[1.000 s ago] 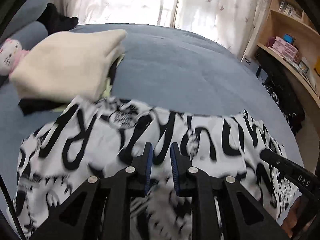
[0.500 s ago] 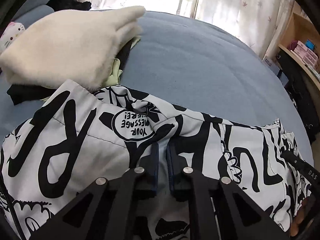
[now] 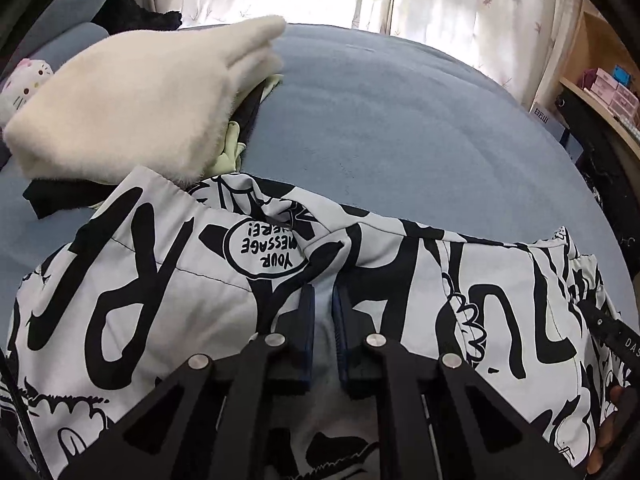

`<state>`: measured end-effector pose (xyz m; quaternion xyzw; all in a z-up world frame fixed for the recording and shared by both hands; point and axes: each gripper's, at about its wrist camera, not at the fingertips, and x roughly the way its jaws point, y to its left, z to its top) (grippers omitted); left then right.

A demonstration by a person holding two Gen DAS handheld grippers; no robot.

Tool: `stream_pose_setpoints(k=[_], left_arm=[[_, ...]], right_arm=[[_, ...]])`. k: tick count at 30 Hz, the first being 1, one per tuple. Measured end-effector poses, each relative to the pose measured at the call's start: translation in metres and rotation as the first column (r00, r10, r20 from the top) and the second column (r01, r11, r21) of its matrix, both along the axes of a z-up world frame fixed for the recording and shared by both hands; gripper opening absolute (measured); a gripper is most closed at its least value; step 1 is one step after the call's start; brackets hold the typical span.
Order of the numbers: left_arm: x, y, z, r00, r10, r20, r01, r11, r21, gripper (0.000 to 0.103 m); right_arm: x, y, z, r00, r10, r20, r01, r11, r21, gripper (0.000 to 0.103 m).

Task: Fold large clothes

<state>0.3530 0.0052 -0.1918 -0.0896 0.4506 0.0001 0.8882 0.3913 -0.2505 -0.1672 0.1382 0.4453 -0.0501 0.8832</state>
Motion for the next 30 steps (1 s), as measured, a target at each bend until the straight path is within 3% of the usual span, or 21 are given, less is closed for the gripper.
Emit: stream_pose_setpoints(k=[9,16,23,30], left_arm=[[-0.016,-0.001,0.011,0.999,0.012,-0.041,-0.012,1.000,0.002,0.013],[-0.055,-0.009,0.027,0.998,0.016,-0.065,-0.015,1.000,0.021,0.045],[-0.112,-0.015,0.038,0.995,0.023,-0.101,-0.020,0.999,0.028,0.046],[-0.172,-0.020,0.051,0.994,-0.001,-0.110,0.004,1.000,0.026,0.046]], right_arm=[[-0.020,0.011,0.010,0.999,-0.018,-0.032,0.016,0.997,-0.080,0.046],[-0.062,0.025,0.029,1.000,-0.006,-0.007,0.005,0.997,-0.081,0.046],[-0.105,0.038,0.029,1.000,0.007,-0.025,-0.008,0.997,-0.078,0.046],[-0.144,0.044,0.027,0.998,0.012,-0.069,-0.014,1.000,-0.019,0.046]])
